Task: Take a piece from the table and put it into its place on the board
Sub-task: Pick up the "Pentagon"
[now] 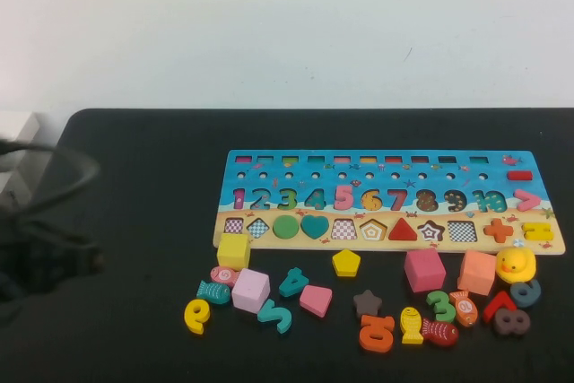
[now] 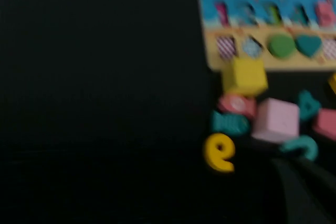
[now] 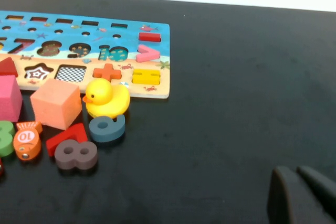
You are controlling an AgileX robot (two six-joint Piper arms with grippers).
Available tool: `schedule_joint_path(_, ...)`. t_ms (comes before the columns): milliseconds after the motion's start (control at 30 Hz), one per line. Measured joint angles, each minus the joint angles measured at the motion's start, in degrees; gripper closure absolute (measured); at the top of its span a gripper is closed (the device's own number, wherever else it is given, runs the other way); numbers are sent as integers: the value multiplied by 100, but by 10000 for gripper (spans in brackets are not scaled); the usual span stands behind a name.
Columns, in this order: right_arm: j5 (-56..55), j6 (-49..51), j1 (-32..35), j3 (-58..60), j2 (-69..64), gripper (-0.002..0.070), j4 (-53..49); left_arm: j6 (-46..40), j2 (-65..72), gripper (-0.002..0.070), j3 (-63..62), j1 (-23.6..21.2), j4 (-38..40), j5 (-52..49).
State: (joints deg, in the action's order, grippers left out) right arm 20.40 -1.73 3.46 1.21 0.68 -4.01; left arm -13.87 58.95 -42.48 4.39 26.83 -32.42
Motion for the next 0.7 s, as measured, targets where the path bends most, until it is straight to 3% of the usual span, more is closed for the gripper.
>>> schedule_joint_path(133,0,0,0,0,0,658,0,-1082,1080,676,-474,315,944,-273)
schedule_joint_path(200,0,0,0,0,0,658,0,-1349,1583,676,-724,701,1203,-168)
schedule_joint_path(433,0,0,0,0,0,658,0,-1158,3115,676,-1702,2059,1386,302)
schedule_joint_path(533,0,0,0,0,0,657,0,-699,3722,676,-2247,2448,1094,278)
schedule_joint_path(700,0,0,0,0,0,658,0,553,4709,669,-3280,2948,-227,-238)
